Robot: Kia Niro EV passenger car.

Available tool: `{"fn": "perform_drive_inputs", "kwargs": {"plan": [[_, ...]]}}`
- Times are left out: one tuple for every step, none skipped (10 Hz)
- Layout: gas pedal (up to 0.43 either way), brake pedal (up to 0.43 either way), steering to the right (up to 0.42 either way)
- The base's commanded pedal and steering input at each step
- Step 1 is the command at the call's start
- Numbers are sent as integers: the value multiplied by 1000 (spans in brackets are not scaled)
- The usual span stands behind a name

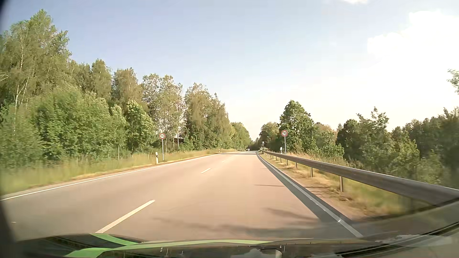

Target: Follow the waypoints while adhering to traffic rules and regulations

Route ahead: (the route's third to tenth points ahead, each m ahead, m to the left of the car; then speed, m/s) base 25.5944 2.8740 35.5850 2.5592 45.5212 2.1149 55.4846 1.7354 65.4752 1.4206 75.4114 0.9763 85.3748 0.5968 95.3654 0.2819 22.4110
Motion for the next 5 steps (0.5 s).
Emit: {"fn": "perform_drive_inputs", "kwargs": {"plan": [[0, 6, 0], [0, 6, -2], [0, 0, -3], [0, 0, -3], [0, 6, -3]]}}
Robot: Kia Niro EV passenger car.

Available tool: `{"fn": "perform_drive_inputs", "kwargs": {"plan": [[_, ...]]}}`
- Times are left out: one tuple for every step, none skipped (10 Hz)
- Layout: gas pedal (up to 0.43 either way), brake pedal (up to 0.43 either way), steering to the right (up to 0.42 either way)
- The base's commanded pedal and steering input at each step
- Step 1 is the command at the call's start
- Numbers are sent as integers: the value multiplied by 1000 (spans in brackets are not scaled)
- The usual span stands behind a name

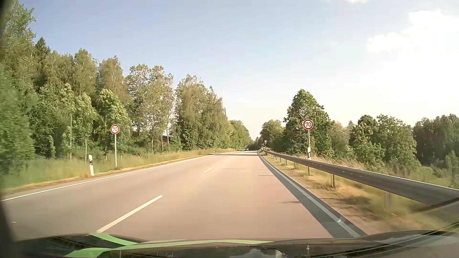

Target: Follow the waypoints while adhering to traffic rules and regulations

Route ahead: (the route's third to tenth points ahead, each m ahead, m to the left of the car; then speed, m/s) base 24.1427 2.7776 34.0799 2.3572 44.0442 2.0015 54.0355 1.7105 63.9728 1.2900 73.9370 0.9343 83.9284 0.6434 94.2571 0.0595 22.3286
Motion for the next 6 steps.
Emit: {"fn": "perform_drive_inputs", "kwargs": {"plan": [[0, 49, -2], [0, 85, -1], [0, 116, -1], [0, 134, -1], [0, 140, -1], [0, 128, -1]]}}
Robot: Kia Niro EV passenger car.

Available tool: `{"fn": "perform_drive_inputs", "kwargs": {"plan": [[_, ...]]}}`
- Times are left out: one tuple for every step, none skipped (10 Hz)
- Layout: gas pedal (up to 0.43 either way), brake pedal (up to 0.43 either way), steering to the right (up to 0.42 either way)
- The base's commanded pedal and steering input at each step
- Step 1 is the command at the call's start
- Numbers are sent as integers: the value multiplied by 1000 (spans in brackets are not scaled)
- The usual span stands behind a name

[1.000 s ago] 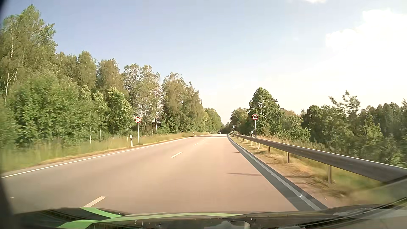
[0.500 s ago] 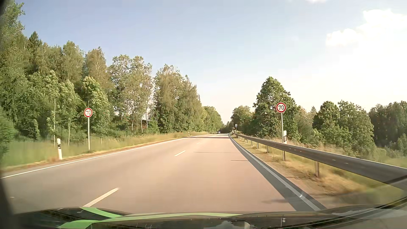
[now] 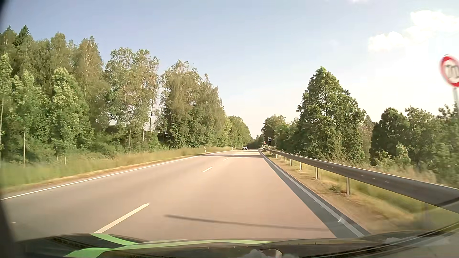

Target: Follow the waypoints while adhering to traffic rules and regulations

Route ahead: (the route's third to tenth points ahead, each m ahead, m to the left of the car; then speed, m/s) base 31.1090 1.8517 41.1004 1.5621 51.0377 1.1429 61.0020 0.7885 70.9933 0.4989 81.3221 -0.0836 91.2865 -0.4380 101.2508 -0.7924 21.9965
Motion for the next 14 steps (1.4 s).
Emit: {"fn": "perform_drive_inputs", "kwargs": {"plan": [[0, 140, -1], [0, 152, -1], [0, 152, -1], [0, 159, -1], [0, 165, 0], [0, 171, 0], [0, 171, 0], [0, 171, 0], [0, 159, 1], [0, 140, 4], [0, 134, 4], [0, 134, 4], [0, 110, 4], [0, 61, 4]]}}
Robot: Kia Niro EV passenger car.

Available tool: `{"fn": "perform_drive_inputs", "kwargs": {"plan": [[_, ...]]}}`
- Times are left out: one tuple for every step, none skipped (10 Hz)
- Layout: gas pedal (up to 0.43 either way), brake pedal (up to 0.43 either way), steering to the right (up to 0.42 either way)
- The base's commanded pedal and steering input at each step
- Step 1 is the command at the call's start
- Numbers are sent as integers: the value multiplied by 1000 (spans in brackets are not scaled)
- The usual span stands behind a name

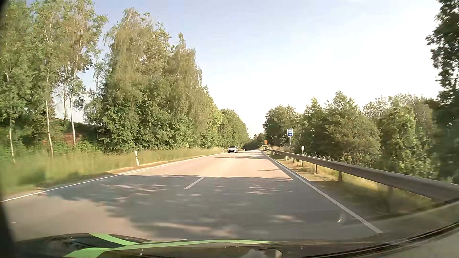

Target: Follow the waypoints while adhering to traffic rules and regulations

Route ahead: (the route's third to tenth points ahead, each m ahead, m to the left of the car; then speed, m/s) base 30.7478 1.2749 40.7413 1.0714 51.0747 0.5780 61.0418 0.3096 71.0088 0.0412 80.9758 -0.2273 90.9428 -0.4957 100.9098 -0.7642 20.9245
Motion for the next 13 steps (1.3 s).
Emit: {"fn": "perform_drive_inputs", "kwargs": {"plan": [[0, 18, 4], [0, 0, 4], [0, 0, 4], [0, 0, 4], [0, 0, 4], [0, 0, 4], [0, 0, 4], [0, 0, 4], [0, 0, 4], [0, 0, 3], [0, 0, 3], [0, 0, 3], [0, 43, 2]]}}
